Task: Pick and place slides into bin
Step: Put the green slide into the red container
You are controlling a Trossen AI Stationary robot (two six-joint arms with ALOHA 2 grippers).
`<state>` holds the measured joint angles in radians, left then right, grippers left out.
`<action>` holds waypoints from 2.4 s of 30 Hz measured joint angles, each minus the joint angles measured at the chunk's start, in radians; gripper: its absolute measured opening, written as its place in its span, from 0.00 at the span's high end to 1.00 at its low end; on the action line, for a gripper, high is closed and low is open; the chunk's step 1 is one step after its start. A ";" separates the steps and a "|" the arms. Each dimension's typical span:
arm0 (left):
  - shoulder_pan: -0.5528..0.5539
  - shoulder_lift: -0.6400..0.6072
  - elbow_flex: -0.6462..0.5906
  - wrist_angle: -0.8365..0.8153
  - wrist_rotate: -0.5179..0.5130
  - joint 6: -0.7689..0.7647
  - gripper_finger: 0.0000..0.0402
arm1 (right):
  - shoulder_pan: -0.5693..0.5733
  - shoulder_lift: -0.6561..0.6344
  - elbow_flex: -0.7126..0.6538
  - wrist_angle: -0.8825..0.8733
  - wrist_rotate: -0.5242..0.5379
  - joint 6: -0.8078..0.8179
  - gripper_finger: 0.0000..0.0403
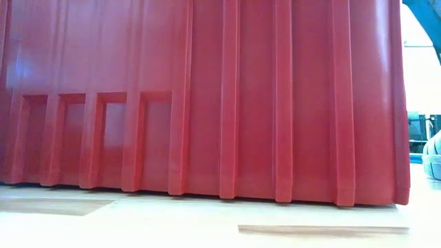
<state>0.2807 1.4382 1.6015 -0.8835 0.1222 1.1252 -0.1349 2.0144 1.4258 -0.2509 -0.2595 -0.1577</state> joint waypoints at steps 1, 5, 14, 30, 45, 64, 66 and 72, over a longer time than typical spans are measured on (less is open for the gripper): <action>0.000 -0.002 0.008 0.002 -0.022 0.002 0.42 | -0.001 0.000 0.000 0.010 -0.007 -0.005 1.00; 0.001 -0.006 0.049 -0.014 -0.089 0.004 0.42 | -0.015 -0.001 0.000 0.023 0.003 -0.030 1.00; 0.039 -0.034 0.089 -0.051 -0.262 0.026 0.42 | -0.011 0.023 -0.002 0.006 -0.006 -0.087 1.00; 0.343 -0.120 0.059 -0.106 0.043 -0.053 0.42 | -0.006 0.033 -0.001 0.026 0.041 -0.113 1.00; 0.387 -0.118 -0.066 -0.080 0.114 -0.067 0.42 | -0.038 0.122 0.054 0.022 0.158 -0.045 1.00; 0.387 -0.118 -0.068 -0.059 0.114 -0.076 0.42 | -0.094 0.123 0.078 -0.016 0.082 -0.024 1.00; 0.387 -0.118 -0.068 -0.060 0.114 -0.076 0.42 | -0.093 0.123 0.078 -0.016 0.061 -0.002 1.00; 0.387 -0.118 -0.068 -0.060 0.114 -0.075 0.42 | -0.093 0.123 0.156 -0.070 -0.008 0.021 1.00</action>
<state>0.6674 1.3197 1.5333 -0.9435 0.2363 1.0497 -0.2279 2.1376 1.5814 -0.3210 -0.2673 -0.1371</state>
